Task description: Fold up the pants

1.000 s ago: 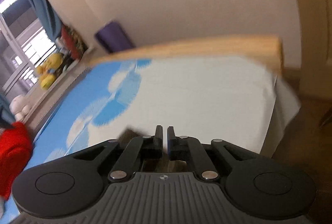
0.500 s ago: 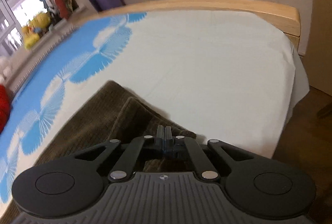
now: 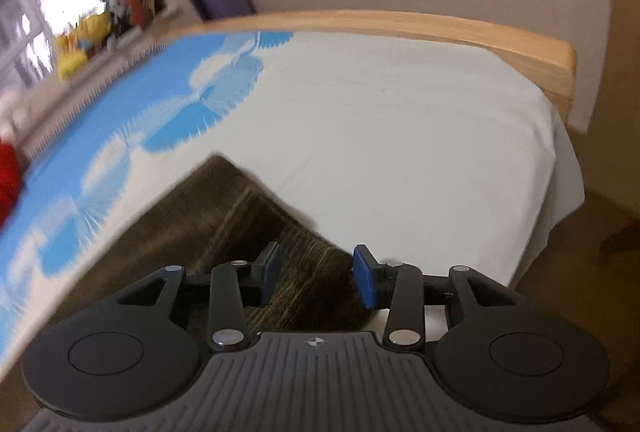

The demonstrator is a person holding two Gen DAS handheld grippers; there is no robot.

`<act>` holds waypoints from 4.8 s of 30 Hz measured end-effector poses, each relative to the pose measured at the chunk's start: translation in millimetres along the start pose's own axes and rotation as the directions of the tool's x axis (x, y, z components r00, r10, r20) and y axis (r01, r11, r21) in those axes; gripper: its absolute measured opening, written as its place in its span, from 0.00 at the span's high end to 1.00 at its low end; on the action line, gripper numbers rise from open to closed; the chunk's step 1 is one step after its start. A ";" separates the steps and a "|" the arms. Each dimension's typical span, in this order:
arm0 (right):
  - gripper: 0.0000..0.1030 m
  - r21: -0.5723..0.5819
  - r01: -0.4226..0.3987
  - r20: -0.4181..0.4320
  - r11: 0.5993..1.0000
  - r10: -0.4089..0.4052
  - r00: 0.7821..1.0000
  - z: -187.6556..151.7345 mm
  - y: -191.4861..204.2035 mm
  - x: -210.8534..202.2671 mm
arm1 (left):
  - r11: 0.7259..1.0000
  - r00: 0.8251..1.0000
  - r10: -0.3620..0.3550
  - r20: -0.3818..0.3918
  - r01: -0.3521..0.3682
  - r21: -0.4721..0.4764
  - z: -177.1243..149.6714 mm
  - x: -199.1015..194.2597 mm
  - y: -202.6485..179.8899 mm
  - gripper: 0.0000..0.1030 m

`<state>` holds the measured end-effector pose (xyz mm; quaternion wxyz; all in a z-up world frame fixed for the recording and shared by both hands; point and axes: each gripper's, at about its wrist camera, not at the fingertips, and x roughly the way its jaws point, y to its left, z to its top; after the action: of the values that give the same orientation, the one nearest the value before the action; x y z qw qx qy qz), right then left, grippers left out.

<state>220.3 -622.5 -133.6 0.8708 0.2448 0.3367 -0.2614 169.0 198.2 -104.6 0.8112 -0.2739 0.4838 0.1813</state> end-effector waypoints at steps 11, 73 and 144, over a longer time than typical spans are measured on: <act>0.88 0.038 -0.102 0.029 0.994 0.101 0.995 21.0 -22.9 -43.3 | 1.000 1.000 0.000 0.009 0.000 0.027 7.3 -4.2 2.3 0.85; 0.89 -0.331 -0.115 -0.036 0.937 0.110 0.993 8.4 -8.1 -6.1 | 0.998 0.995 -0.019 0.102 0.012 0.066 -3.7 -60.1 -26.0 0.33; 0.81 0.557 -0.300 0.063 0.774 0.321 0.945 -51.3 -73.3 18.0 | 0.954 0.998 -0.058 -0.013 0.059 0.294 -65.9 -5.9 -99.4 0.12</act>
<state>162.8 -651.3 -198.4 0.7854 0.5457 0.2158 -0.1969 176.7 79.2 -97.8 0.8468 -0.1646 0.4989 0.0826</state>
